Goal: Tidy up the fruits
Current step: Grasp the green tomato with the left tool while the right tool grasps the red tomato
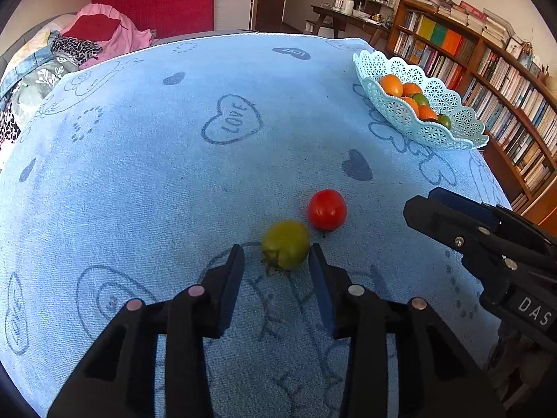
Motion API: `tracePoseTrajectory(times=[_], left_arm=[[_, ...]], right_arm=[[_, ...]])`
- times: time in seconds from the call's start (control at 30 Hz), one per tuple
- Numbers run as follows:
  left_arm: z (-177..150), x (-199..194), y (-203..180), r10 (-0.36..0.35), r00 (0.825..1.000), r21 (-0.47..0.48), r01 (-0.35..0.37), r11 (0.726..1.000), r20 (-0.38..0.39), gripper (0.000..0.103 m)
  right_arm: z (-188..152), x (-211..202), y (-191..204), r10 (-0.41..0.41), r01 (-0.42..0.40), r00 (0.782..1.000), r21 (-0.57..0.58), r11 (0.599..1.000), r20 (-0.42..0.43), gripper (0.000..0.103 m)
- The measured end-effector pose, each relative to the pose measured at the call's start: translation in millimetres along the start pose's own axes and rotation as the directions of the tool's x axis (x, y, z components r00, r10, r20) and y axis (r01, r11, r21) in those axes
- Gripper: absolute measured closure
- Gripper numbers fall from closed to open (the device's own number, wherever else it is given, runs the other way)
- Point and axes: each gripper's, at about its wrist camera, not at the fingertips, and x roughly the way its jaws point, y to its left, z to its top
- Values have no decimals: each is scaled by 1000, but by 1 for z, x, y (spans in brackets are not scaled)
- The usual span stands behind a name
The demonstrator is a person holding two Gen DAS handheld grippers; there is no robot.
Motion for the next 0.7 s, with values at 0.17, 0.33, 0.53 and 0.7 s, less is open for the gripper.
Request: tracePoseTrajectory(times=[0.17, 0.33, 0.53, 0.7], left_arm=[[-2, -3, 1, -8, 1000, 4, 8, 1000, 14, 75], [0, -12, 7, 57, 997, 5, -57, 998, 53, 75], [2, -20, 22, 101, 992, -34, -99, 995, 73, 75], [0, -21, 32, 121, 990, -61, -117, 991, 74, 75]], right_arm=[[-2, 7, 7, 18, -18, 1000, -17, 1000, -19, 58], [-3, 17, 18, 35, -37, 998, -40, 999, -42, 58], [1, 33, 31, 39, -43, 997, -75, 996, -66, 58], [3, 46, 39, 32, -40, 996, -97, 994, -81, 58]])
